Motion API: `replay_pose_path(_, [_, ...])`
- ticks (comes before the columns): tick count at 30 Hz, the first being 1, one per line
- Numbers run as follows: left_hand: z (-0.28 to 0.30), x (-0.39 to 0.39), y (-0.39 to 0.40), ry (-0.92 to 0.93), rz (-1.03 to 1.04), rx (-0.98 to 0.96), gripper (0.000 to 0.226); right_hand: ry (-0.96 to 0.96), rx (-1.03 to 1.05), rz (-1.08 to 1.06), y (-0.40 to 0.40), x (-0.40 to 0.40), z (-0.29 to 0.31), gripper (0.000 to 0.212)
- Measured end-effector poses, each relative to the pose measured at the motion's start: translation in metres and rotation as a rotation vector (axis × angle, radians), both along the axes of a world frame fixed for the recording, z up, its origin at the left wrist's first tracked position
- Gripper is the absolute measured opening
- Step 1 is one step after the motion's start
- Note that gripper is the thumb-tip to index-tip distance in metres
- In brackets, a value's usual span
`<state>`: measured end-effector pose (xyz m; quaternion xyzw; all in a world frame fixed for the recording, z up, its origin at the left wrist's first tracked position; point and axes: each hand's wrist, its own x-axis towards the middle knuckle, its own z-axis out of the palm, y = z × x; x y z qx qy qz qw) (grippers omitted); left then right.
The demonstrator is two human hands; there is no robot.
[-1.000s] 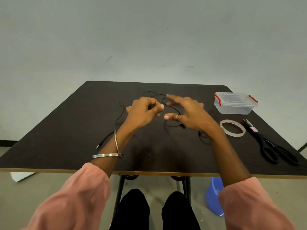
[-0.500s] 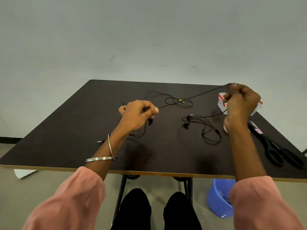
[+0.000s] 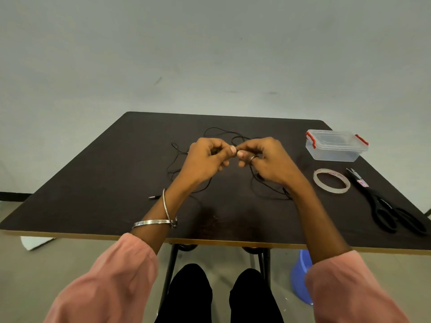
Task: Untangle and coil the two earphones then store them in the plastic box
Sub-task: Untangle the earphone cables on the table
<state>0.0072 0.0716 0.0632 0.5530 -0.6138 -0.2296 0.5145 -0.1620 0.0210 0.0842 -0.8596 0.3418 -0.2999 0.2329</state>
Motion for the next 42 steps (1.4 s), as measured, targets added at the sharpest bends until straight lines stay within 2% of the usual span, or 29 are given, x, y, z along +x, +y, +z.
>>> replay_pose_path(2, [-0.001,0.000,0.001,0.021,-0.015,0.024,0.019,-0.168,0.044,-0.069,-0.003,-0.003,0.000,0.013])
replay_pose_path(7, [-0.005,0.008,0.006,0.080,-0.030,0.077,0.024,-0.663,0.190,-0.396,-0.020,-0.030,0.007,0.021])
replay_pose_path(10, [-0.007,0.007,0.006,0.145,-0.051,0.119,0.025,-0.771,0.214,-0.570,-0.030,-0.042,0.008,0.016])
replay_pose_path(12, [-0.008,0.004,0.005,0.147,-0.068,0.141,0.025,-0.649,0.164,-0.667,-0.036,-0.045,0.002,0.016])
replay_pose_path(14, [-0.009,-0.001,0.004,0.211,-0.078,0.184,0.027,-0.299,0.048,-0.697,-0.037,-0.047,-0.004,0.020])
replay_pose_path(15, [-0.010,-0.003,0.003,0.261,-0.077,0.211,0.029,-0.150,0.006,-0.661,-0.035,-0.046,-0.005,0.031])
replay_pose_path(18, [-0.011,-0.010,-0.001,0.372,-0.058,0.268,0.031,0.023,-0.075,-0.308,-0.023,-0.044,-0.002,0.065])
replay_pose_path(20, [-0.012,-0.015,-0.004,0.406,-0.059,0.286,0.031,0.124,-0.093,-0.084,-0.013,-0.038,0.000,0.075])
replay_pose_path(22, [-0.013,-0.018,-0.006,0.427,-0.065,0.294,0.032,0.190,-0.085,0.014,-0.010,-0.028,-0.002,0.079])
replay_pose_path(24, [-0.014,-0.020,-0.008,0.453,-0.082,0.300,0.031,0.206,-0.081,0.030,-0.017,-0.020,-0.009,0.076])
replay_pose_path(25, [-0.014,-0.019,-0.010,0.473,-0.093,0.303,0.030,0.183,-0.061,0.042,-0.021,-0.017,-0.012,0.069])
replay_pose_path(28, [-0.015,-0.017,-0.016,0.561,-0.126,0.325,0.031,0.005,0.046,0.081,-0.030,-0.010,-0.022,0.023])
replay_pose_path(29, [-0.016,-0.016,-0.019,0.587,-0.143,0.339,0.032,-0.091,0.080,0.067,-0.034,-0.009,-0.026,0.016])
replay_pose_path(32, [-0.020,-0.013,-0.027,0.641,-0.211,0.408,0.032,-0.297,0.186,-0.029,-0.050,-0.003,-0.035,0.017])
replay_pose_path(37, [-0.025,-0.008,-0.044,0.739,-0.293,0.437,0.026,-0.197,-0.010,-0.203,-0.077,0.014,-0.044,0.019])
replay_pose_path(42, [-0.032,-0.001,-0.063,0.832,-0.348,0.389,0.030,-0.083,-0.130,-0.327,-0.101,0.027,-0.060,0.025])
